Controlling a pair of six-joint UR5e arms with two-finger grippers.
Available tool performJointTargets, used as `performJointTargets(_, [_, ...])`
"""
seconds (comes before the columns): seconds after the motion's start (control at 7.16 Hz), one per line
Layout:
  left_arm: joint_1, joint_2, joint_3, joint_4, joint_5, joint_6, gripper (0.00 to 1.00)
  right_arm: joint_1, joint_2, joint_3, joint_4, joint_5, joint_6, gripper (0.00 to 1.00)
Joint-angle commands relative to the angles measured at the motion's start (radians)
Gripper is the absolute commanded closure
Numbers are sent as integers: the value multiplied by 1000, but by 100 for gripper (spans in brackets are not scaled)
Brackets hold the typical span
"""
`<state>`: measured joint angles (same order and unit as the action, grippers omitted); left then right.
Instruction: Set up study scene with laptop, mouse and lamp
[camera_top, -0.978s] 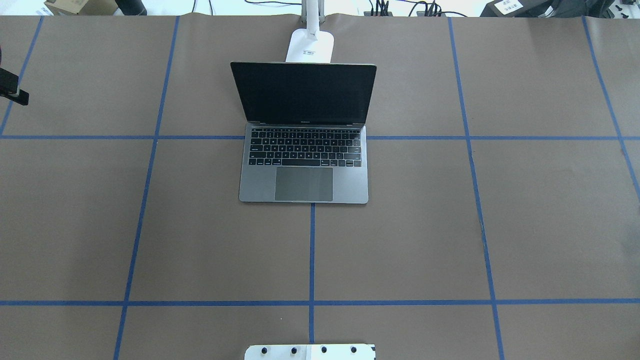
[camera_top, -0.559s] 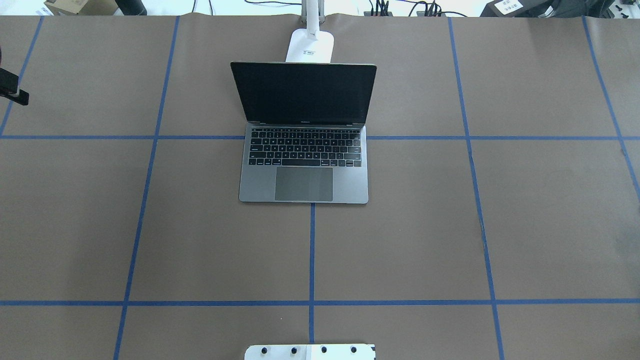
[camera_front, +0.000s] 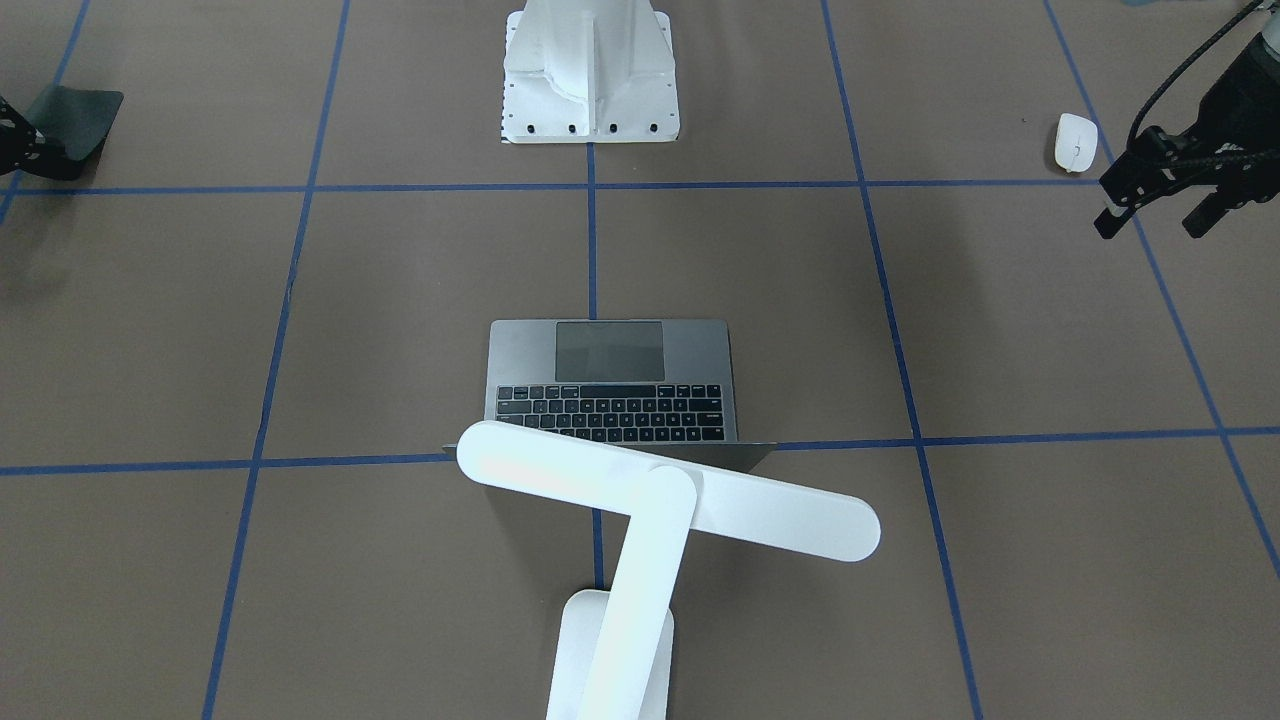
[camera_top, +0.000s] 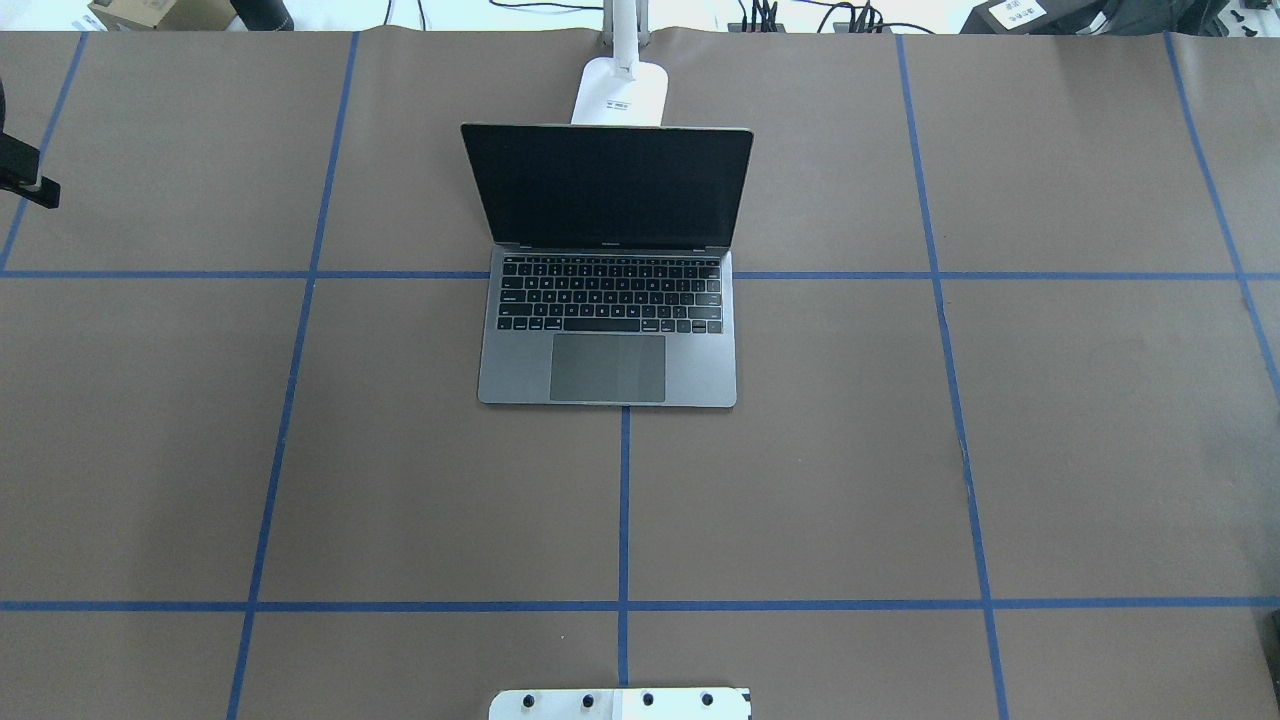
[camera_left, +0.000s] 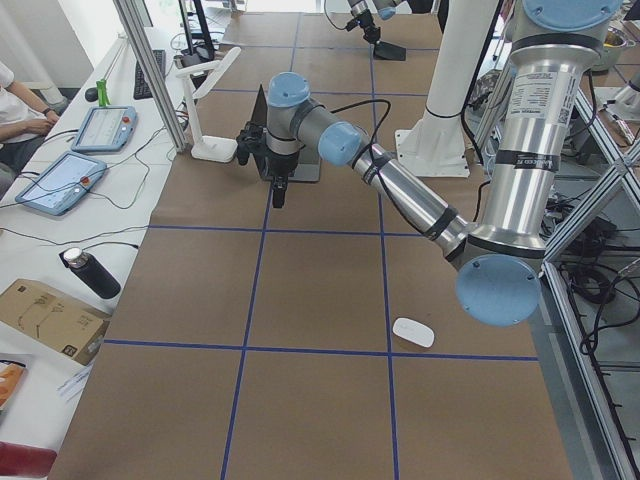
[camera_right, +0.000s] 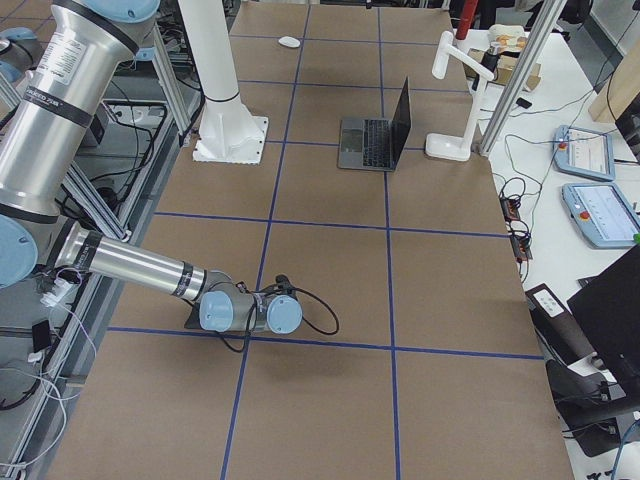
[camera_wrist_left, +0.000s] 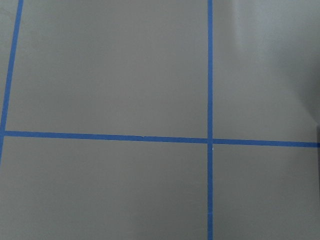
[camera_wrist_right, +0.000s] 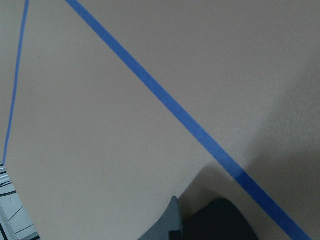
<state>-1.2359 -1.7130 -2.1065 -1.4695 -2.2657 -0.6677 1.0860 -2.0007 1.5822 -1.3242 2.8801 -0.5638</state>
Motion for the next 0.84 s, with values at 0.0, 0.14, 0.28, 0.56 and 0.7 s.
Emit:
performJointTargets(0.0, [1,-4,2,0,-2,-18,1,72,40,2,0,5,18,100])
performJointTargets(0.14, [4,-7,0,-2,-3,-54,1,99,87,2,0,-2,34,100])
performJointTargets(0.28, [4,-5,2,-2,-6,-56,1,101,123,4,0,-7,74,100])
performJointTargets(0.56, [4,-5,13,-3,-8,-56,1,130,239,19,2,-7,289,100])
performJointTargets(0.7, [6,-4,19,-3,-8,-56,1,124,299,30,2,-7,388,100])
